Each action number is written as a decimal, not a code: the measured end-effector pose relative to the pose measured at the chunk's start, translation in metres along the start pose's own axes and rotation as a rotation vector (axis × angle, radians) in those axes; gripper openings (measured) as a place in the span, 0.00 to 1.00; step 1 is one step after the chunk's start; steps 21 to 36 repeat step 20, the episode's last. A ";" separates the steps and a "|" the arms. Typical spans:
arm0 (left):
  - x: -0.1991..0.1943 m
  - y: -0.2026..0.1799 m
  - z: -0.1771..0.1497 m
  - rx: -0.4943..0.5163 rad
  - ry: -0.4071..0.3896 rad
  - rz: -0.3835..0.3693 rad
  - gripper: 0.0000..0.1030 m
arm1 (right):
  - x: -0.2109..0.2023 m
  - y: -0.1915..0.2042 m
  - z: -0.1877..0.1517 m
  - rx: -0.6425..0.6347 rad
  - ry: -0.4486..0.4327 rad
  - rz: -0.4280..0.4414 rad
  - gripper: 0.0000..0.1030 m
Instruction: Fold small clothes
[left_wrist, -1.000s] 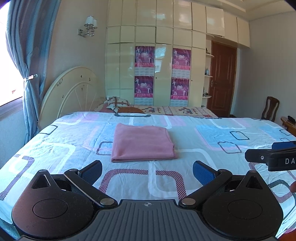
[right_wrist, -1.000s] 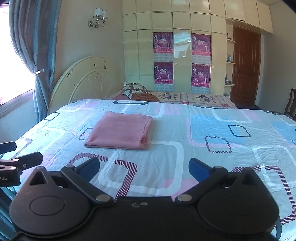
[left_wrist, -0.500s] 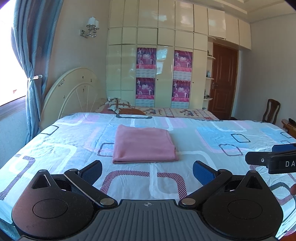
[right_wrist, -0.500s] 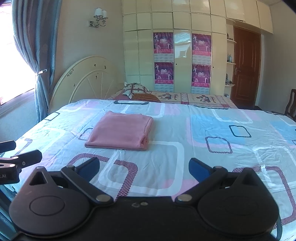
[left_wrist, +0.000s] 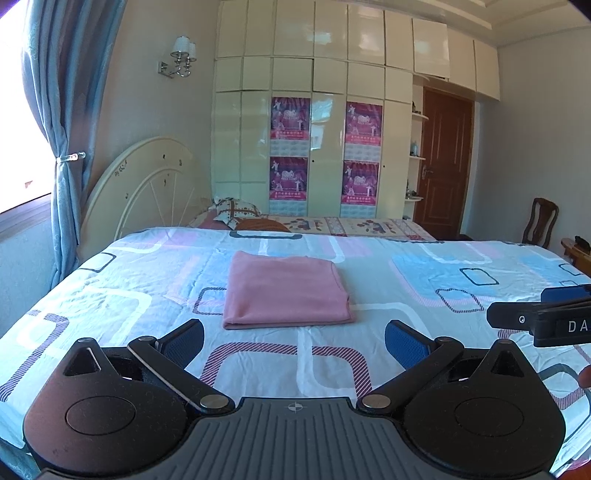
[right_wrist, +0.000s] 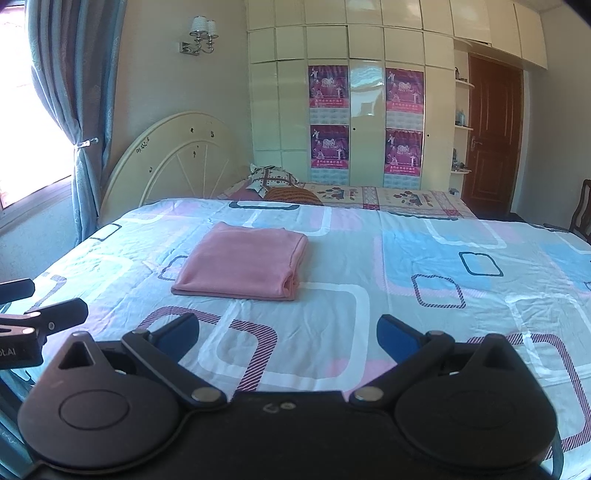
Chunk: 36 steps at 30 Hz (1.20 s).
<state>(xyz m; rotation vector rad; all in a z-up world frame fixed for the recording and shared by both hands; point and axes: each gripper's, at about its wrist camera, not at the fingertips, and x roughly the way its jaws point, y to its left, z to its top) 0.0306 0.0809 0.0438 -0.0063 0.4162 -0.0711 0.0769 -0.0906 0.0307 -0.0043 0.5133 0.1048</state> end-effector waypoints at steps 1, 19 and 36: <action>0.000 0.000 0.000 0.003 0.000 0.001 1.00 | 0.000 0.000 0.000 -0.001 0.000 -0.001 1.00; -0.002 0.004 0.000 -0.004 -0.016 -0.019 1.00 | -0.001 -0.001 0.002 -0.001 0.001 0.000 1.00; -0.002 0.005 0.000 -0.009 -0.017 -0.010 1.00 | 0.000 -0.001 0.003 -0.002 0.002 0.002 1.00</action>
